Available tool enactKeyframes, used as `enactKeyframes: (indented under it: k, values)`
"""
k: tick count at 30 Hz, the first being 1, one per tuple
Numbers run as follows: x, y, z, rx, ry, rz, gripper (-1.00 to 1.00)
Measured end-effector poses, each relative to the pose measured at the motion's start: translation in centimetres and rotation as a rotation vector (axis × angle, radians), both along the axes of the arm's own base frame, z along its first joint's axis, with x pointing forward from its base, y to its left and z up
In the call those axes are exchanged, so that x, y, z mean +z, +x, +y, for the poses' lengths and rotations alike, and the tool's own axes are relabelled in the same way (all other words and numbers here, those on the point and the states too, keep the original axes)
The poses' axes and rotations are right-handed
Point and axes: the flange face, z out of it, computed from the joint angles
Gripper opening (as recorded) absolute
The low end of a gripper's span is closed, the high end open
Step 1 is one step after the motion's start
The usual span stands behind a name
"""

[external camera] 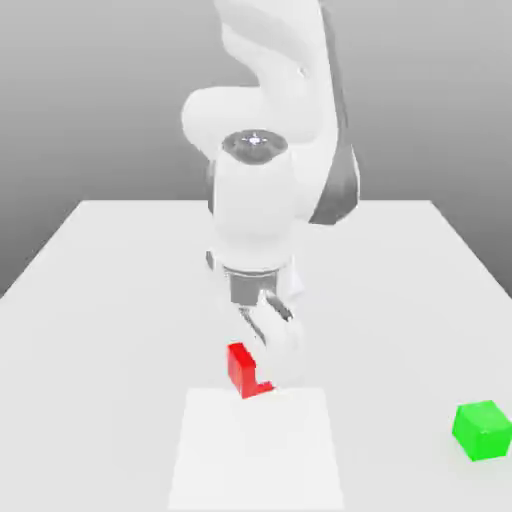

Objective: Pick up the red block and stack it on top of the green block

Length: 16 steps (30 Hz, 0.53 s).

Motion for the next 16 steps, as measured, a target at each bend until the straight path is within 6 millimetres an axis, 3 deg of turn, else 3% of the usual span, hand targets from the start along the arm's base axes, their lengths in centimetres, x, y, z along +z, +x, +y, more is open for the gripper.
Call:
enactKeyframes:
  k: [4,8,10,13,14,16]
  values:
    - [1.0,1.5,10.5,0.308,0.001,0.003,-1.00]
    - [2.4,0.8,20.5,0.579,0.015,-0.002,-1.00]
    - [1.0,0.6,22.4,0.626,0.019,-0.005,-1.00]
    - [-2.7,0.4,22.9,0.640,0.020,-0.005,-1.00]
    - [-3.4,0.3,22.9,0.642,0.020,-0.005,1.00]
    - [-3.4,0.3,22.9,0.642,0.020,-0.005,1.00]
